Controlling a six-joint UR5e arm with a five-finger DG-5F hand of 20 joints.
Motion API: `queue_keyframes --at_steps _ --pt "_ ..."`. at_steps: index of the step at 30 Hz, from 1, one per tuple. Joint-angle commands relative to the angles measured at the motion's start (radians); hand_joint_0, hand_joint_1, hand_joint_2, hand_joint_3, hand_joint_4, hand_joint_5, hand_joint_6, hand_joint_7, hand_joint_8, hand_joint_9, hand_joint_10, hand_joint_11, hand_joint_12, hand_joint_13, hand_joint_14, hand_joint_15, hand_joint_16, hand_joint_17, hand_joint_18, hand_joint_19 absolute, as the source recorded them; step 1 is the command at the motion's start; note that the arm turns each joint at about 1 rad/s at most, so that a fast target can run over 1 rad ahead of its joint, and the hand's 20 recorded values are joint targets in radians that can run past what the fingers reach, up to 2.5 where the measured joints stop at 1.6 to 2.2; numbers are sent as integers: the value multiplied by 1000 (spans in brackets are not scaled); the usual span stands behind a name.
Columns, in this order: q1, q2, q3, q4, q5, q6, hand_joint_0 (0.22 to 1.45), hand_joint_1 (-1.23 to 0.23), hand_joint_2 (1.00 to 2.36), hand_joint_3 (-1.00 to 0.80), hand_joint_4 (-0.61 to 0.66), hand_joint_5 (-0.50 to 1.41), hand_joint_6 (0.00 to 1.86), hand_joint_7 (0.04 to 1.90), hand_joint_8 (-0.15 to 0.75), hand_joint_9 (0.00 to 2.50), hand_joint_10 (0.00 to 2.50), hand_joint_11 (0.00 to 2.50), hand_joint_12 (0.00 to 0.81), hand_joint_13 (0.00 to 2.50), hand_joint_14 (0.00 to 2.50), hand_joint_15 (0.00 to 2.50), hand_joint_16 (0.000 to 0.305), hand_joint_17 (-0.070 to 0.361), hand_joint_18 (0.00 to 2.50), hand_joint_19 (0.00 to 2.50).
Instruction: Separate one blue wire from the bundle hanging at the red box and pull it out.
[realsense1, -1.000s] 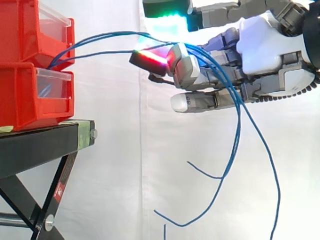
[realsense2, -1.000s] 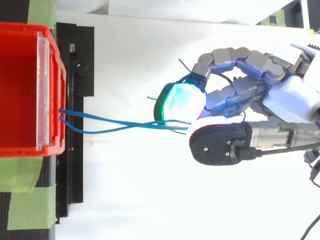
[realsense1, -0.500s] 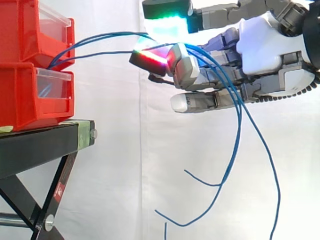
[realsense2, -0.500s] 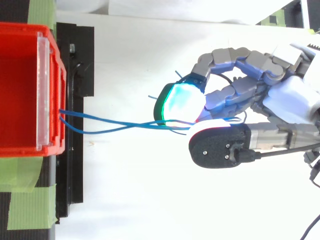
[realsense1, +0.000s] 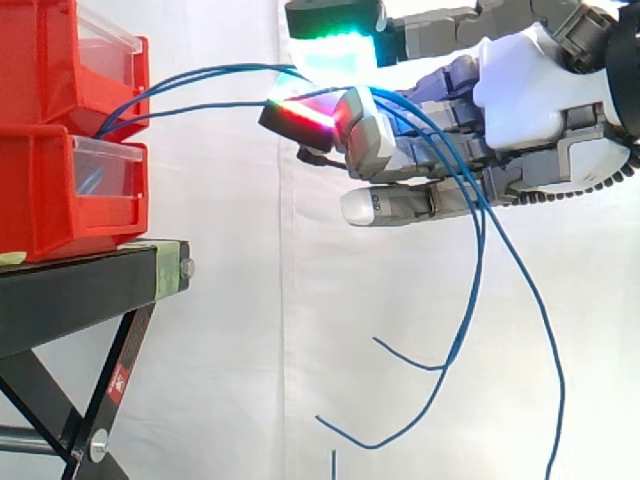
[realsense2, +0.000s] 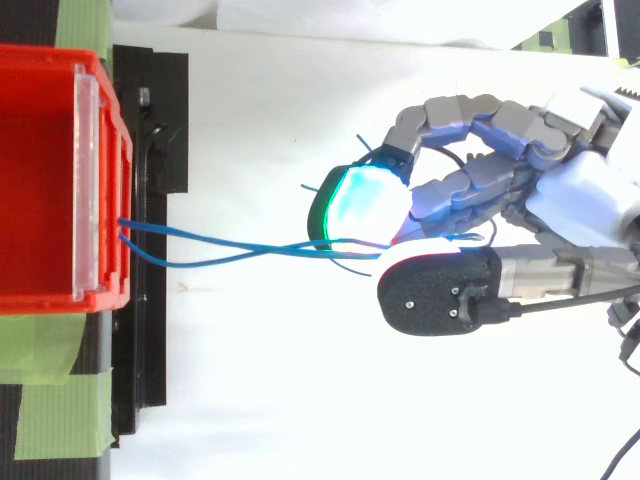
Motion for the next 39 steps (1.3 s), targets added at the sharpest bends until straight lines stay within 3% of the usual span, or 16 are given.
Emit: queue_keyframes --at_steps 1,13,27,39 --pt "0 0 -1 0 1 0 696 -874 1022 -243 227 -240 880 1043 318 753 6 1547 321 1104 18 1429 33 74 679 599" --pt "0 0 1 0 -1 0 599 -745 1023 -106 214 -215 865 1099 320 863 8 1540 321 1170 17 1444 34 77 709 665" --pt "0 0 1 0 1 -1 582 -648 1015 -101 223 -193 852 1099 358 937 5 1505 379 1240 12 1420 41 93 777 632" --pt "0 0 1 0 -1 -1 581 -609 1014 -102 224 -190 849 1099 363 959 5 1506 382 1251 13 1417 42 95 785 636"
